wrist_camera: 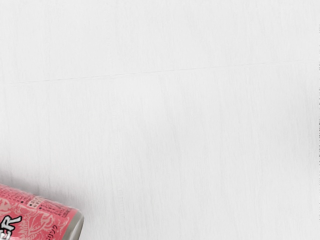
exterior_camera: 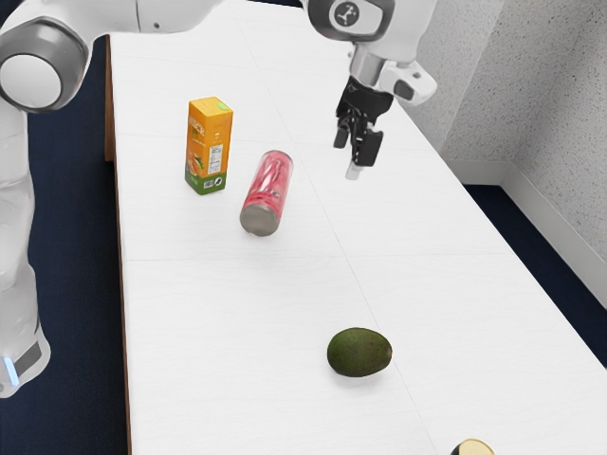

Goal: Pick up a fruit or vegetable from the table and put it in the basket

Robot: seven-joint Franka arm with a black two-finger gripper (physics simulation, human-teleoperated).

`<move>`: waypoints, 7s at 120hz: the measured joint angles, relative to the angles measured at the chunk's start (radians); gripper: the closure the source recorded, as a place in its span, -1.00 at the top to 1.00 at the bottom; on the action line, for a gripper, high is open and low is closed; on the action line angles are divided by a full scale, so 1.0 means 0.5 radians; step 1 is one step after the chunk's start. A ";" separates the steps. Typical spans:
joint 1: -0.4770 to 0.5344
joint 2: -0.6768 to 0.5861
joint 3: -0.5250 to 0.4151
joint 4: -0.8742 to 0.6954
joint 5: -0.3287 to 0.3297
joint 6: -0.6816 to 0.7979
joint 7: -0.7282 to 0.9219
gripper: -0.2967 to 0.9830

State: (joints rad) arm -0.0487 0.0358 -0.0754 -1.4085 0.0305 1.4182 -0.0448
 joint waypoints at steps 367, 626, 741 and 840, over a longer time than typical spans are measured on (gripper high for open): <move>-0.183 0.060 -0.315 -0.793 -0.043 0.981 -0.098 0.54; -0.197 0.273 -0.344 -0.817 -0.075 1.185 -0.043 0.06; -1.023 1.030 -0.915 0.944 0.557 0.734 -0.118 0.02; -1.349 1.364 -0.831 1.391 0.610 0.603 -0.101 0.44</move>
State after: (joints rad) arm -0.7233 0.7177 -0.4909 -0.7130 0.3353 1.7200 -0.0953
